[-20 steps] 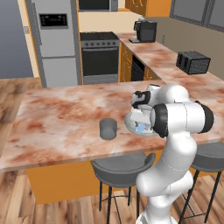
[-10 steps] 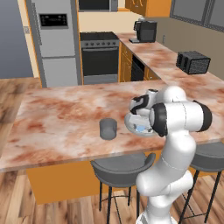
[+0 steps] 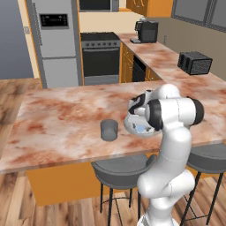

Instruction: There are four ice cubes in the ice bowl. Place two ice cubes in each glass of water.

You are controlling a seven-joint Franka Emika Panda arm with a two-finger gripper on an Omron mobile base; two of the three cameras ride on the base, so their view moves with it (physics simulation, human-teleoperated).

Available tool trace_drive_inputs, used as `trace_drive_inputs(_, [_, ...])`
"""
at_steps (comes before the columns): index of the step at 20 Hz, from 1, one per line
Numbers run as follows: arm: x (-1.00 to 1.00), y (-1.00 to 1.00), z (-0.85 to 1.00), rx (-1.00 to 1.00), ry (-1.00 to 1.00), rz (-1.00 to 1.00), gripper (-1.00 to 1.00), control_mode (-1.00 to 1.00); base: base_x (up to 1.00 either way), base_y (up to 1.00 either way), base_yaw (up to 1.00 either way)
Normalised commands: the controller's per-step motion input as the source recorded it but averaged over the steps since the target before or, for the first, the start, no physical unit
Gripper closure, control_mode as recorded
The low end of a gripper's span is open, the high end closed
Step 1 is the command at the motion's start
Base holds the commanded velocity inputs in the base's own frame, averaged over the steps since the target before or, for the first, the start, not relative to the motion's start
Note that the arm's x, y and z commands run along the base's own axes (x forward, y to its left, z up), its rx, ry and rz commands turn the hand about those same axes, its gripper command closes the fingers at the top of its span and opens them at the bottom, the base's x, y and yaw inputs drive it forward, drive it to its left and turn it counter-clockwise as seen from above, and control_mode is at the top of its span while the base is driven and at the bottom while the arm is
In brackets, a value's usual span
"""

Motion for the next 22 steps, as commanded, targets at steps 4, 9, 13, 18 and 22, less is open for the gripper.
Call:
trace_drive_inputs(4, [0.00,0.00,-0.03,0.00,0.00,0.00,1.00,-1.00,0.00,0.00,0.00])
trace_drive_inputs(9, [-0.35,0.08,0.20,0.00,-0.10,0.00,1.00,-1.00,0.00,0.00,0.00])
trace_drive_inputs(13, [-0.22,0.19,1.00,0.00,-0.15,-0.03,1.00,-1.00,0.00,0.00,0.00])
trace_drive_inputs(18, [-0.36,0.43,1.00,-0.03,0.00,0.00,1.00,-1.00,0.00,0.00,0.00])
trace_drive_inputs(22, [0.03,1.00,0.78,-0.12,0.00,0.00,1.00,-1.00,0.00,0.00,0.00])
